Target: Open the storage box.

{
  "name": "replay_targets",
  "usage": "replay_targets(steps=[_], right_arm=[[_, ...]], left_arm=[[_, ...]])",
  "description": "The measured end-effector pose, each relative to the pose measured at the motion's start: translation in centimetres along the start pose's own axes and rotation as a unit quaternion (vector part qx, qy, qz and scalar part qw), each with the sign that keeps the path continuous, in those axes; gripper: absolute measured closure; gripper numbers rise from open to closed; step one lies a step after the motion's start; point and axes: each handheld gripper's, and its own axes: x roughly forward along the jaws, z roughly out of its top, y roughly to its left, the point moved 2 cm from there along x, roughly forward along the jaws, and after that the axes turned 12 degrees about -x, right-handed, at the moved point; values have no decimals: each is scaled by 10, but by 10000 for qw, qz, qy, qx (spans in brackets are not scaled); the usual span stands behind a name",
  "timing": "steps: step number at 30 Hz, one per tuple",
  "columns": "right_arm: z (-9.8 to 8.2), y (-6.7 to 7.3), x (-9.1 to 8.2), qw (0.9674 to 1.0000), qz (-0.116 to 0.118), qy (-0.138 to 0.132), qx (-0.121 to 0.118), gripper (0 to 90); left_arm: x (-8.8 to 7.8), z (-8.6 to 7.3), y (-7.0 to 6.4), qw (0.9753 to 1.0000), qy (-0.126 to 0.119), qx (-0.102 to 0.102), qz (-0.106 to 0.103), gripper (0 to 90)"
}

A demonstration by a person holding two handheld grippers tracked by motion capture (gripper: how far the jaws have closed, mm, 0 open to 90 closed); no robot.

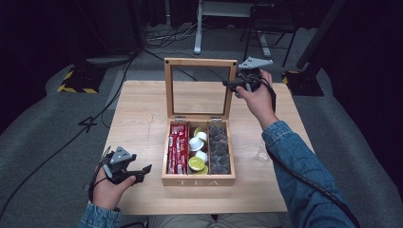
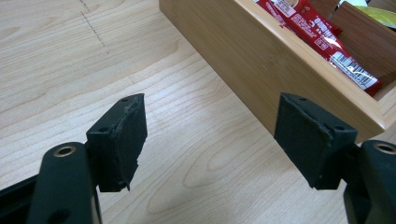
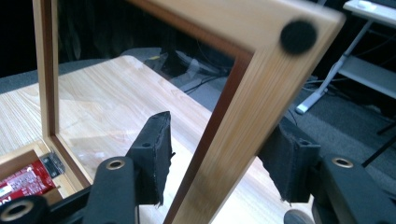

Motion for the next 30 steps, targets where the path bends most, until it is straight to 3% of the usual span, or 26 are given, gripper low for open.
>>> replay_targets(steps=[7,18,25,27,30], right_arm=[[-13,1,10,9997,-21,238,71,453],[-18,1,12,9993,7,309,191,429],[-14,-2,1,9994,-72,157,293,362],[-14,-2,-5,9994,-34,105,318,354],[-14,-2,-14,9993,35,99,354,342]], left_arm=[[1,-1,2,10000,-12,-40,4,261],[2,-3,6,10000,26,-92,12,262],[3,-1,11,9999,16,-98,131,259],[3,-1,12,9996,121,31,263,255],[5,-1,12,9996,126,-10,240,249]])
